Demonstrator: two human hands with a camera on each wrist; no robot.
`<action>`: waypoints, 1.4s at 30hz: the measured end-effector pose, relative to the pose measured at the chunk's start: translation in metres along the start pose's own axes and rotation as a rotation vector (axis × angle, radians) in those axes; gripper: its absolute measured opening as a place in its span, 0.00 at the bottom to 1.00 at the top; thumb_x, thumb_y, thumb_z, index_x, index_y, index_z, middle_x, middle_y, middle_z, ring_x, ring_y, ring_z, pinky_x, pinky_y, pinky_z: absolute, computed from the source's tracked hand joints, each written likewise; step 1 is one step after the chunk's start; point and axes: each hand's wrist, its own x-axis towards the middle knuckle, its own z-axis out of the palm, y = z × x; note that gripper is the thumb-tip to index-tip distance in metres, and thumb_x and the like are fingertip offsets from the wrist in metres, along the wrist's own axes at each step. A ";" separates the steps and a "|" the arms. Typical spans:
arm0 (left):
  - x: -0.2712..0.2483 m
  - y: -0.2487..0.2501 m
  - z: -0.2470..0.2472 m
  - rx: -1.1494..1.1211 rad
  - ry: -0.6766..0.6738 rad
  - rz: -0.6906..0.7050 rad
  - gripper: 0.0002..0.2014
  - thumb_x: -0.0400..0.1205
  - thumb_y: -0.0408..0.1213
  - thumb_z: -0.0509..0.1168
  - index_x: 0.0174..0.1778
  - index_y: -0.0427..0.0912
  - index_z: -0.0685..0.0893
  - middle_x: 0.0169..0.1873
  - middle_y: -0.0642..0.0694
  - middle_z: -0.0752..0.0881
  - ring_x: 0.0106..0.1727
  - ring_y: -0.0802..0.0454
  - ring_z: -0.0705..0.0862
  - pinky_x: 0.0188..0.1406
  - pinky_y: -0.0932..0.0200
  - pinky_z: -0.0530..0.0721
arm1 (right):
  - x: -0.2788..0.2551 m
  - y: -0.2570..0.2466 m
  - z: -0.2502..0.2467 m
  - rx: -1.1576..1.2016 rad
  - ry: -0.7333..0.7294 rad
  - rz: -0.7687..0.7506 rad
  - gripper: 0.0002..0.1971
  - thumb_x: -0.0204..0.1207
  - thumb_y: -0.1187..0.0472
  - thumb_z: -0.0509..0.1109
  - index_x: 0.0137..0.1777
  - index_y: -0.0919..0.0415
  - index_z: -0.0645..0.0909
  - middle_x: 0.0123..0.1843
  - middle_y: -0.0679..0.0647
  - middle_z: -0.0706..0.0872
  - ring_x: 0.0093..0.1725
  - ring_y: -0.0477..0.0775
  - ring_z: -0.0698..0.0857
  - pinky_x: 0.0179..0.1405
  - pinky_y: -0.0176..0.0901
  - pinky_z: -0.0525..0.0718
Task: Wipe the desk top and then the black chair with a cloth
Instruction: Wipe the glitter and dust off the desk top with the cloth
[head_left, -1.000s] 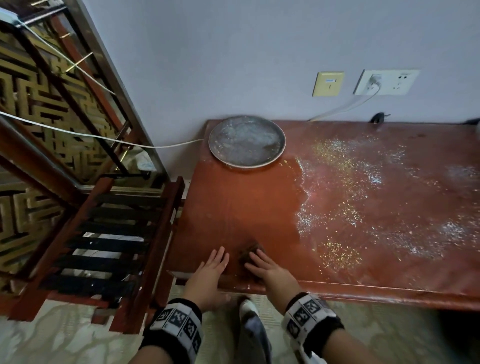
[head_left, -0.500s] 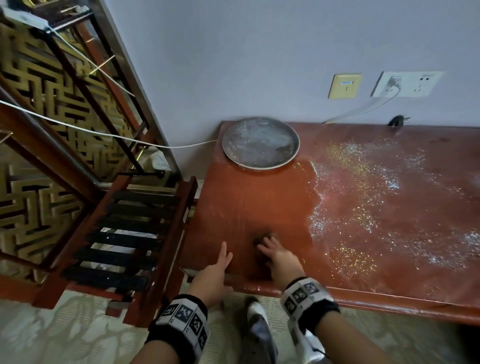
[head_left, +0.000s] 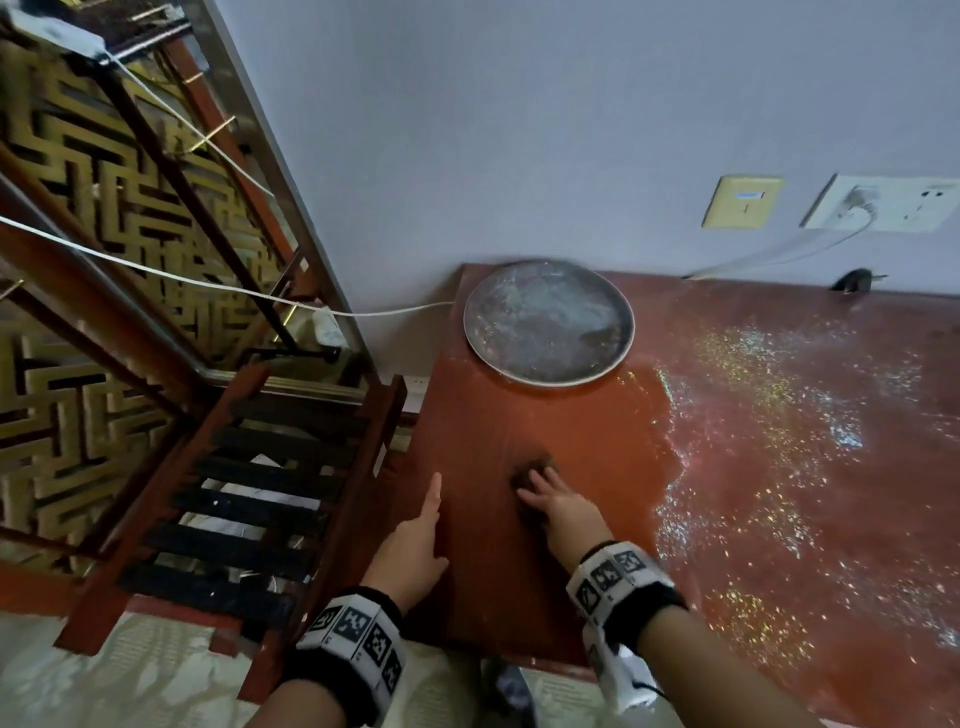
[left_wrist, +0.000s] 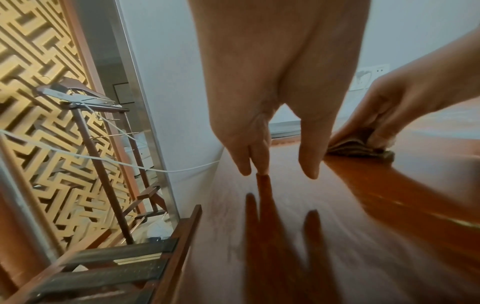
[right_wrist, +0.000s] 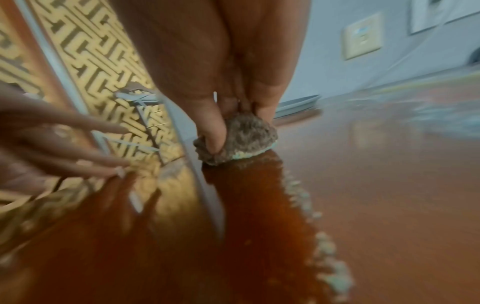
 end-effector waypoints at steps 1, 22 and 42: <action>0.008 0.000 -0.005 0.004 0.003 -0.006 0.52 0.79 0.30 0.67 0.80 0.57 0.30 0.73 0.42 0.75 0.72 0.48 0.76 0.73 0.54 0.73 | 0.002 -0.010 0.001 -0.024 -0.051 -0.087 0.31 0.80 0.72 0.56 0.81 0.50 0.61 0.85 0.50 0.48 0.84 0.51 0.45 0.80 0.45 0.57; 0.110 0.058 -0.050 0.045 -0.063 0.055 0.48 0.78 0.30 0.65 0.80 0.67 0.39 0.59 0.41 0.85 0.56 0.46 0.85 0.58 0.51 0.83 | 0.053 0.060 -0.060 0.053 -0.006 -0.078 0.24 0.85 0.62 0.55 0.79 0.46 0.62 0.84 0.45 0.49 0.83 0.44 0.45 0.79 0.35 0.56; 0.217 0.089 -0.090 -0.210 0.180 -0.061 0.59 0.66 0.51 0.79 0.80 0.65 0.41 0.67 0.42 0.71 0.61 0.43 0.80 0.63 0.44 0.80 | 0.117 0.145 -0.154 0.467 0.135 0.450 0.55 0.68 0.56 0.78 0.82 0.43 0.39 0.70 0.59 0.65 0.65 0.59 0.75 0.63 0.46 0.77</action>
